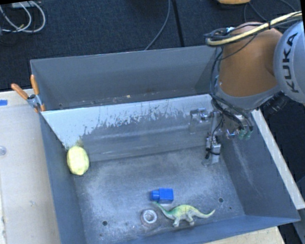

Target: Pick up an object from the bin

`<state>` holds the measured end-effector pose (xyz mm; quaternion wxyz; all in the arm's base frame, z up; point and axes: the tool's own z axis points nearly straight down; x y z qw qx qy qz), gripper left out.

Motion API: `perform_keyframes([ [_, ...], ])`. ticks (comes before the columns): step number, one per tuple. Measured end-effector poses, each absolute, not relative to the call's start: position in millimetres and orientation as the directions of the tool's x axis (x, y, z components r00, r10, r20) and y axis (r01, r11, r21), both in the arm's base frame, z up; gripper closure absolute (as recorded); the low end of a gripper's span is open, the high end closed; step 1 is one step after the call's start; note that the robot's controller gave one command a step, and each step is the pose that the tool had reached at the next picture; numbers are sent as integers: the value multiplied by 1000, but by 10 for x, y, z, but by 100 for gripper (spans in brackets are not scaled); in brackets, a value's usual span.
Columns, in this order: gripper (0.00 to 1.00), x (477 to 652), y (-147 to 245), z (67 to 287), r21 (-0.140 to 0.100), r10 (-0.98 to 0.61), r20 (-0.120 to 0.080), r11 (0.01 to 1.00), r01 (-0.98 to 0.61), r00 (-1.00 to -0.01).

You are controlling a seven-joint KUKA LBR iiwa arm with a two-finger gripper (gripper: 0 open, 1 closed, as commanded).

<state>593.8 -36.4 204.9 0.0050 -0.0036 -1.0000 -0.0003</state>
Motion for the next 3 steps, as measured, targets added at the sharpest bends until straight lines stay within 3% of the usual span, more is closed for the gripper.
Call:
perform_keyframes([
  [1, 0, 5952, -363, 2097, 1, 7, 2, 1000, 7, -1000],
  [2, 0, 5815, -275, 1906, -1, -50, -4, 999, -50, -999],
  [3, 0, 5440, 155, 1453, -1, -160, 3, 987, -160, -987],
])
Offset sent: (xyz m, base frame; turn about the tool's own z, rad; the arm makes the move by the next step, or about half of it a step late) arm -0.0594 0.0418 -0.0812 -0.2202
